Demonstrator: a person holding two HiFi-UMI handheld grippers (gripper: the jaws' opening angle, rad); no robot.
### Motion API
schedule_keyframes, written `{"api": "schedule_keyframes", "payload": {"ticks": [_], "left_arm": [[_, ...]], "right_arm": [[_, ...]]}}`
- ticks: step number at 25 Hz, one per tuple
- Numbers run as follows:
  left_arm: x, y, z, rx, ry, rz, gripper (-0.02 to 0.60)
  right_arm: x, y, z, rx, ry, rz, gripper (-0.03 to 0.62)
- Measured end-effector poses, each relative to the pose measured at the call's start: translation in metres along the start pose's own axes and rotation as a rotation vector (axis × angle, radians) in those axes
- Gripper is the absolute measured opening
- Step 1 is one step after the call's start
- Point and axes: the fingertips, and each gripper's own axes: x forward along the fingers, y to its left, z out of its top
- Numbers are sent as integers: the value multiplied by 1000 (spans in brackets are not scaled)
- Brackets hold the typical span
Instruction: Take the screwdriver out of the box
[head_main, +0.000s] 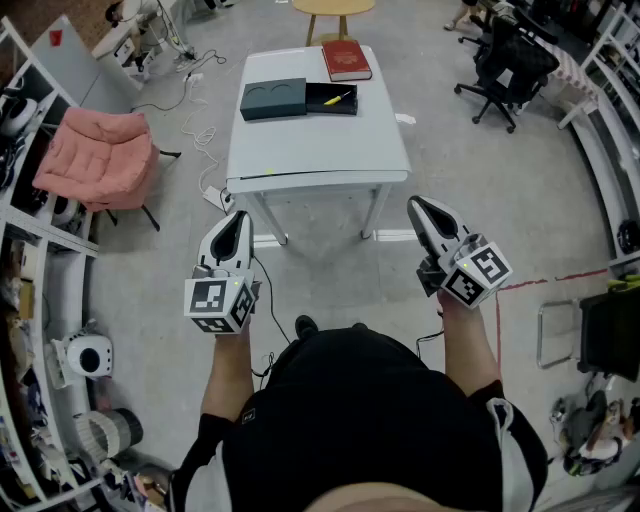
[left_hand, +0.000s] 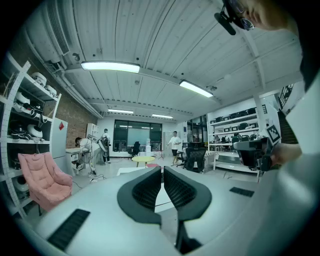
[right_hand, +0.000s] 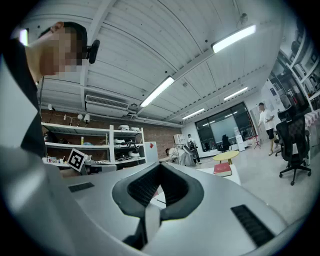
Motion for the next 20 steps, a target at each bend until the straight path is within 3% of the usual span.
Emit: {"api": "schedule_keyframes", "payload": {"ticks": [9, 20], "left_arm": [[26, 11, 5, 29, 5, -38, 29], [31, 42, 4, 0, -7, 14, 29]], "right_arm": [[18, -6, 6, -49, 5, 6, 28], [52, 10, -3, -39, 21, 44, 28]]}}
